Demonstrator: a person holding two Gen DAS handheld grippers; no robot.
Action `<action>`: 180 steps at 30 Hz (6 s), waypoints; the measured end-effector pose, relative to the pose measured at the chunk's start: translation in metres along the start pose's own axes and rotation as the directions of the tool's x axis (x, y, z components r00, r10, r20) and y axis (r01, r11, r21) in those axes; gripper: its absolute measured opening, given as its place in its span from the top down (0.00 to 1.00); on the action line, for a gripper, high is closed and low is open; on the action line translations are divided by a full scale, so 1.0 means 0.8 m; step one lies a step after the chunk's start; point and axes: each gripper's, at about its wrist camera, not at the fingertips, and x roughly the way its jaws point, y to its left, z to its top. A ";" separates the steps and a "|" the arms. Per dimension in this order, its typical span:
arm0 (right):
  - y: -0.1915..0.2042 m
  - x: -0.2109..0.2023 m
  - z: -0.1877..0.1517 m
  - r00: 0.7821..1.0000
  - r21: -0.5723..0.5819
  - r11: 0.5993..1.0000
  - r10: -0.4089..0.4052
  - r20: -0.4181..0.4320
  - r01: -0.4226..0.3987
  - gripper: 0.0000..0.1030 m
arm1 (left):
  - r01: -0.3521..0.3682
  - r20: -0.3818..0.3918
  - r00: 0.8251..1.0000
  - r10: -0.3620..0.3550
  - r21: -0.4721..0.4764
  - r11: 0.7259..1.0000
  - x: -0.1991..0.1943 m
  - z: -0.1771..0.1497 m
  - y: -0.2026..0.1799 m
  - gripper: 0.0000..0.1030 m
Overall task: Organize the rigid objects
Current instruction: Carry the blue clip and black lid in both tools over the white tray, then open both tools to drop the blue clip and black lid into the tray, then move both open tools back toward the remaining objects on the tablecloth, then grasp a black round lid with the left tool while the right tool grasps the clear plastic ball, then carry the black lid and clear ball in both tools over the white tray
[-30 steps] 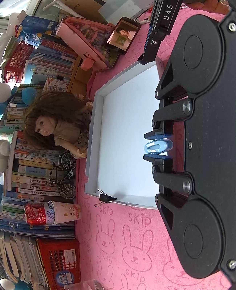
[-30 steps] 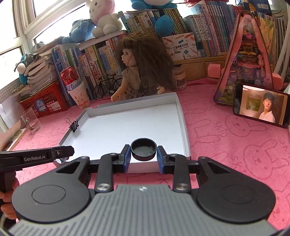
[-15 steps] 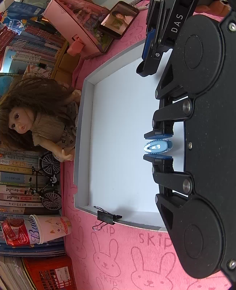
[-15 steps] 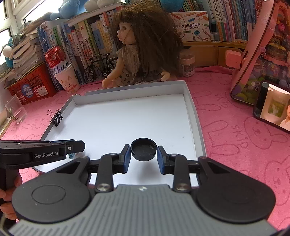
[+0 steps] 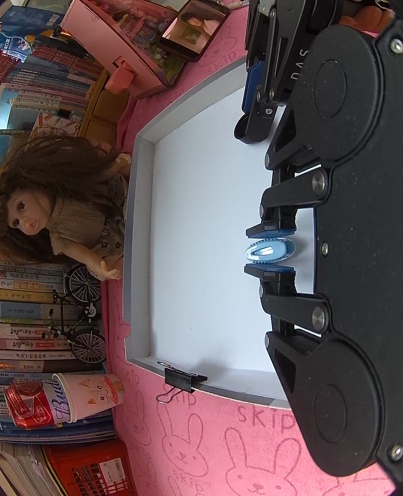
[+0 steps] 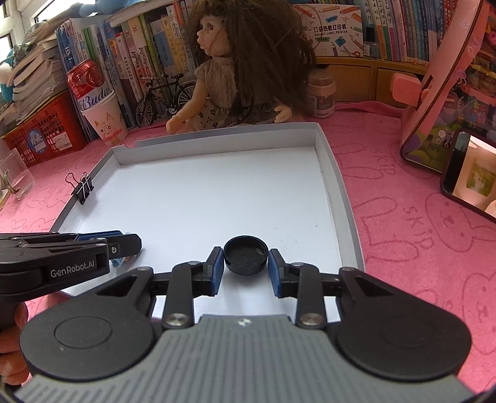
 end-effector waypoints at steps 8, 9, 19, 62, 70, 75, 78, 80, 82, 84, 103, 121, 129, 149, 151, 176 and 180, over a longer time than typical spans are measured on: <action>0.000 -0.016 -0.001 0.998 -0.012 1.000 0.023 0.051 -0.022 0.32 | 0.013 0.058 0.998 -0.014 0.005 1.000 -0.024 0.001 0.006 0.57; 0.000 -0.021 -0.001 0.998 -0.015 1.000 0.022 0.061 -0.021 0.31 | 0.007 0.069 0.998 -0.008 0.008 1.000 -0.028 0.001 0.006 0.55; 0.002 -0.070 -0.020 0.988 -0.068 0.998 0.026 0.152 -0.016 0.13 | 0.022 0.153 0.988 -0.022 0.003 1.000 -0.083 -0.019 0.014 0.17; -0.004 -0.199 -0.174 0.929 -0.087 0.994 -0.030 0.369 0.067 0.00 | -0.002 0.306 0.951 -0.037 0.124 0.992 -0.209 -0.198 0.002 0.09; -0.018 -0.206 -0.201 0.930 -0.065 0.995 -0.041 0.365 0.070 0.00 | -0.048 0.349 0.937 -0.021 0.186 0.981 -0.222 -0.233 -0.002 0.09; -0.023 -0.213 -0.221 0.927 -0.078 0.994 -0.042 0.373 0.076 0.00 | -0.051 0.371 0.928 -0.031 0.209 0.976 -0.232 -0.252 0.001 0.09; -0.023 -0.213 -0.231 0.930 -0.091 0.993 -0.035 0.366 0.073 0.00 | -0.041 0.360 0.932 -0.035 0.201 0.979 -0.234 -0.263 0.006 0.11; -0.022 -0.213 -0.237 0.932 -0.104 0.992 -0.036 0.360 0.078 0.00 | -0.036 0.354 0.935 -0.035 0.193 0.980 -0.234 -0.268 0.010 0.14; -0.021 -0.212 -0.240 0.934 -0.114 0.990 -0.039 0.356 0.085 0.01 | -0.031 0.339 0.940 -0.034 0.185 0.982 -0.233 -0.271 0.014 0.17; -0.021 -0.213 -0.243 0.936 -0.114 0.990 -0.035 0.351 0.080 0.05 | -0.023 0.322 0.946 -0.034 0.171 0.985 -0.232 -0.274 0.019 0.23; 0.002 -0.202 -0.259 0.957 -0.099 0.993 -0.025 0.289 0.056 0.46 | -0.043 0.277 0.961 -0.003 0.159 0.986 -0.209 -0.280 0.007 0.48; 0.001 -0.211 -0.246 0.943 -0.067 0.997 -0.018 0.332 0.043 0.69 | -0.036 0.300 0.954 0.005 0.097 0.995 -0.217 -0.266 0.018 0.71; 0.001 -0.215 -0.239 0.933 -0.064 0.997 -0.017 0.360 0.043 0.69 | -0.021 0.306 0.952 -0.008 0.094 0.995 -0.220 -0.261 0.013 0.71; -0.003 -0.212 -0.230 0.929 -0.032 0.998 -0.038 0.369 0.054 0.68 | 0.003 0.309 0.951 -0.033 0.095 0.995 -0.219 -0.251 0.008 0.71; -0.003 -0.212 -0.229 0.929 -0.029 0.998 -0.041 0.368 0.056 0.68 | 0.006 0.310 0.950 -0.036 0.096 0.995 -0.219 -0.250 0.007 0.71; -0.007 -0.208 -0.221 0.927 -0.011 0.998 -0.051 0.372 0.059 0.68 | 0.022 0.320 0.946 -0.052 0.097 0.995 -0.219 -0.235 -0.001 0.71; -0.008 -0.207 -0.217 0.926 -0.005 0.998 -0.052 0.373 0.059 0.68 | 0.024 0.319 0.946 -0.054 0.097 0.995 -0.217 -0.230 -0.001 0.71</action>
